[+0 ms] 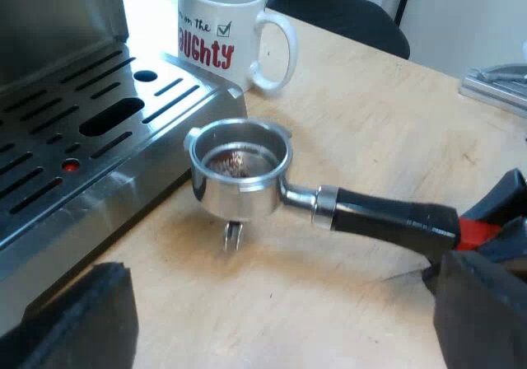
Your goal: Grind coffee beans and then tamp
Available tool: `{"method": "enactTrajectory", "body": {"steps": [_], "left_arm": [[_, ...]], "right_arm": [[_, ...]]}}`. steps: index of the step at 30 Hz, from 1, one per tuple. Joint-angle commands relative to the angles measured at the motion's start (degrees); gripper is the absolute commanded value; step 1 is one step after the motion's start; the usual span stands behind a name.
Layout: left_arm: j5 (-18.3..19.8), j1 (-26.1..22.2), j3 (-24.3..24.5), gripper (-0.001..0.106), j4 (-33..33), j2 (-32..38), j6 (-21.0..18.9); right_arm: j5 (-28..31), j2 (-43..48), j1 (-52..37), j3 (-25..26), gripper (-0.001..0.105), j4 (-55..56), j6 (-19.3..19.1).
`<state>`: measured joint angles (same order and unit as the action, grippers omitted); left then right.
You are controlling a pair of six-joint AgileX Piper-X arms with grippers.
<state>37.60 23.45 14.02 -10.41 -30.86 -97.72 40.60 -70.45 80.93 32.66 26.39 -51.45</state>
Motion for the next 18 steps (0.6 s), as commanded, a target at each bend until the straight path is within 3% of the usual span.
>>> {"method": "enactTrajectory", "body": {"steps": [1, 6, 7, 18], "left_arm": [[0.7, 0.3, 0.5, 0.087, -0.6, 0.2, 0.1], [0.7, 0.3, 0.5, 0.087, -4.2, 0.2, 0.8], [0.6, 0.3, 0.4, 0.087, -6.5, 0.2, 2.6], [-0.2, 0.3, 0.3, 0.087, -7.3, 0.2, 3.3]], "right_arm": [[3.4, -1.1, -0.1, -0.4, 0.0, -3.6, -0.1], [3.4, -3.8, -0.1, -0.8, 0.0, -6.8, -0.1], [3.4, -3.8, -0.1, -0.8, 0.0, -6.8, -0.1], [1.8, -8.5, -0.1, -0.8, 0.0, -9.8, -0.1]]}}
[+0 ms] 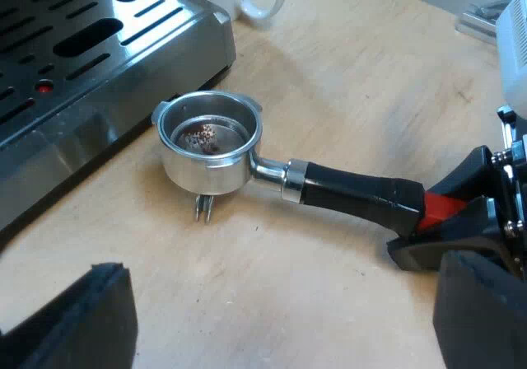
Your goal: Grind coffee beans and then tamp
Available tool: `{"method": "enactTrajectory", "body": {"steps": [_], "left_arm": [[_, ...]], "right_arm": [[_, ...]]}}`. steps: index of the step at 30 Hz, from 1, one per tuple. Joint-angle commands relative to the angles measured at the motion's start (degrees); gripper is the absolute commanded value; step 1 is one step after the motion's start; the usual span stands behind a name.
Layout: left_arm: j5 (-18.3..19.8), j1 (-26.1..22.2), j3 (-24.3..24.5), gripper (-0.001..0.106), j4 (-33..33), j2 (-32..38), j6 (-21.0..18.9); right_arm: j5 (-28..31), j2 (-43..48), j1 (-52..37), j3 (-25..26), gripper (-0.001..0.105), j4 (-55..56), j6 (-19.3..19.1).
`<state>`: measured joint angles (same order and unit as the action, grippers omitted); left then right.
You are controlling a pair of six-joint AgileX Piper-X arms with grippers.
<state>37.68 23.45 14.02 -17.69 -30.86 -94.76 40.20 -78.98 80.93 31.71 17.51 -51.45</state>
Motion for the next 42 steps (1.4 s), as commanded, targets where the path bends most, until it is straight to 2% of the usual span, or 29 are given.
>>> {"method": "enactTrajectory", "body": {"steps": [1, 4, 10, 13, 20, 29, 35, 42], "left_arm": [[-0.4, 0.3, 0.3, 0.087, -0.1, 0.2, 0.4], [-1.1, 0.3, 0.3, 0.087, 0.0, 0.2, 0.4], [-1.1, 0.3, 0.3, 0.087, -0.1, 0.2, 0.4], [-1.1, 0.3, 0.3, 0.087, -0.3, 0.2, 0.4], [-1.1, 0.3, 0.3, 0.087, -0.5, 0.2, 0.4], [-1.1, 0.3, 0.3, 0.087, -0.5, 0.2, 0.4], [-1.1, 0.3, 0.3, 0.087, -0.6, 0.2, 0.4], [-1.1, 0.3, 0.3, 0.087, -0.6, 0.2, 0.4]], "right_arm": [[2.1, 0.1, -0.1, 0.2, 0.0, -0.9, -0.1], [2.1, 0.1, -0.1, 0.2, 0.002, -0.9, -0.1], [-3.1, 0.1, -0.1, 0.2, 0.042, -0.7, -0.1], [-3.1, 0.1, -0.1, 0.2, 0.053, -0.5, -0.1], [-5.7, 0.1, -0.1, 0.2, 0.052, 0.0, -0.1], [-12.0, 0.1, -0.1, 0.3, 0.052, 2.9, -0.1], [-12.1, 0.1, -0.1, 2.8, 0.052, 14.1, -0.1], [-12.1, 0.1, -0.1, 6.3, 0.052, 22.4, -0.1]]}}
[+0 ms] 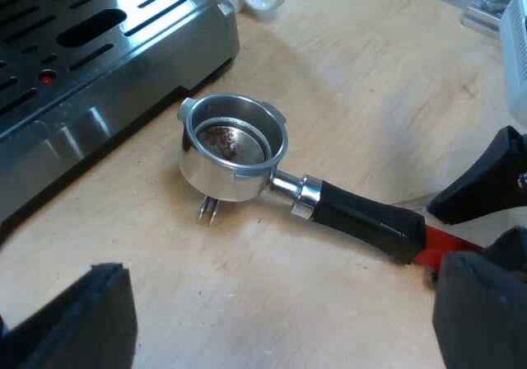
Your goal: Grind coffee beans and then tamp
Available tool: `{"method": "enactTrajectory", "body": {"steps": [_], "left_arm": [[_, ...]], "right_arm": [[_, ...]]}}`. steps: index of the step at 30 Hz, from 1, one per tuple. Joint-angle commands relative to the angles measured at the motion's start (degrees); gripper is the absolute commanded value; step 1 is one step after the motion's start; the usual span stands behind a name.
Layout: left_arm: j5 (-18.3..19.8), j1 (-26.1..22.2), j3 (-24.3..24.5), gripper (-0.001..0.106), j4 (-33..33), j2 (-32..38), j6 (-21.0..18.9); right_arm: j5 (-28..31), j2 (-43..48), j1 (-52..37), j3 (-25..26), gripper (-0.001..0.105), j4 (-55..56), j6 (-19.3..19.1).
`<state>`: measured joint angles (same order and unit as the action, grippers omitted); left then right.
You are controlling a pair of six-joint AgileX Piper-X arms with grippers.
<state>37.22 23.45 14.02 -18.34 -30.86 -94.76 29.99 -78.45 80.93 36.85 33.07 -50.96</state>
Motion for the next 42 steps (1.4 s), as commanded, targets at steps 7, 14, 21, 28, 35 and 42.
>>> {"method": "enactTrajectory", "body": {"steps": [7, 14, 21, 28, 35, 42], "left_arm": [[-0.6, 0.3, 0.3, 0.087, 0.0, 0.2, 0.4], [-0.6, 0.3, 0.3, 0.087, 0.0, 0.2, 0.4], [-0.6, 0.3, 0.3, 0.087, 0.0, 0.2, 0.4], [-0.6, 0.3, 0.3, 0.087, 0.0, 0.2, 0.0], [-0.6, 0.3, 0.4, 0.087, -0.9, 0.2, -0.1], [-5.6, 0.3, 5.0, 0.087, -7.7, 0.2, 0.5]], "right_arm": [[-4.5, -0.5, -0.1, 6.2, 0.052, 15.0, -0.6], [-5.6, 1.1, -0.1, 10.4, 0.052, 19.6, -0.6], [-5.6, 6.8, -0.1, 11.8, 0.052, 23.1, -0.6], [-5.3, 13.7, -0.1, 11.8, 0.052, 25.7, -2.9], [-2.9, 19.2, -0.1, 13.1, 0.053, 25.7, -8.6], [-1.9, 22.3, -0.1, 18.0, 0.068, 25.7, -15.6]]}}
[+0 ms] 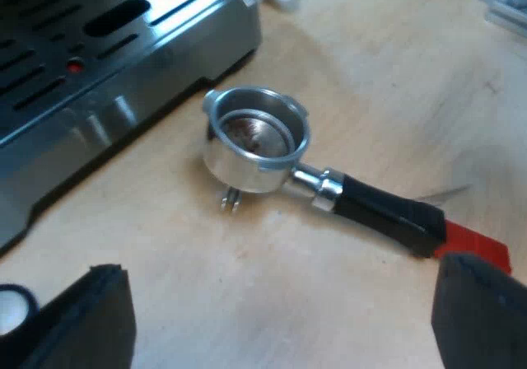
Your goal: Grind coffee beans and then tamp
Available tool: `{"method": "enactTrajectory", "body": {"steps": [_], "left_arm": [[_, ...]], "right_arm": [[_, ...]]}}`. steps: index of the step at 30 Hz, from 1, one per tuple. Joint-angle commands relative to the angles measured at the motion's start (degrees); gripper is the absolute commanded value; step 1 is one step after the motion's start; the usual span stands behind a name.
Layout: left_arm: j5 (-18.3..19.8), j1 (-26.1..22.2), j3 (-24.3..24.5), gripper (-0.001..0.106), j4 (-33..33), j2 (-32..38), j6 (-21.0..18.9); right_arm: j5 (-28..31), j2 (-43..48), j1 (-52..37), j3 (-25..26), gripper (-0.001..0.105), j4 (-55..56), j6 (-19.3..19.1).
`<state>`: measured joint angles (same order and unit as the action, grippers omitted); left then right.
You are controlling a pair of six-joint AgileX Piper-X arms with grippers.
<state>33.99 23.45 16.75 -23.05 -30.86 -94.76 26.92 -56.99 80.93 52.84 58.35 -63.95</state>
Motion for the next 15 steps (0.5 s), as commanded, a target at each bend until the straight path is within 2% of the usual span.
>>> {"method": "enactTrajectory", "body": {"steps": [1, 4, 7, 9, 12, 15], "left_arm": [[-2.5, 0.3, 2.7, 0.087, -3.7, 0.2, 0.7], [-2.8, 0.3, 3.9, 0.087, -5.8, 0.2, 0.9], [-8.9, 0.3, 5.8, 0.087, -9.1, 0.3, 1.0], [-13.1, 0.3, 7.4, 0.087, -12.2, 1.2, 2.8], [-14.7, 0.3, 8.9, 0.087, -16.0, 3.2, 4.8], [-15.0, 0.3, 9.4, 0.087, -19.1, 6.5, 4.9]], "right_arm": [[1.2, 0.9, -0.1, 2.3, 0.071, 0.4, -2.9], [1.2, 1.0, -0.1, 4.0, 0.075, 0.4, -5.0], [3.0, 1.0, -0.1, 6.2, 0.074, 0.1, -7.3], [4.2, 1.0, -0.1, 7.0, 0.074, -0.9, -8.5], [4.5, 1.0, -0.1, 7.3, 0.074, -3.4, -10.2], [4.5, 1.0, -0.1, 7.3, 0.074, -5.6, -11.4]]}}
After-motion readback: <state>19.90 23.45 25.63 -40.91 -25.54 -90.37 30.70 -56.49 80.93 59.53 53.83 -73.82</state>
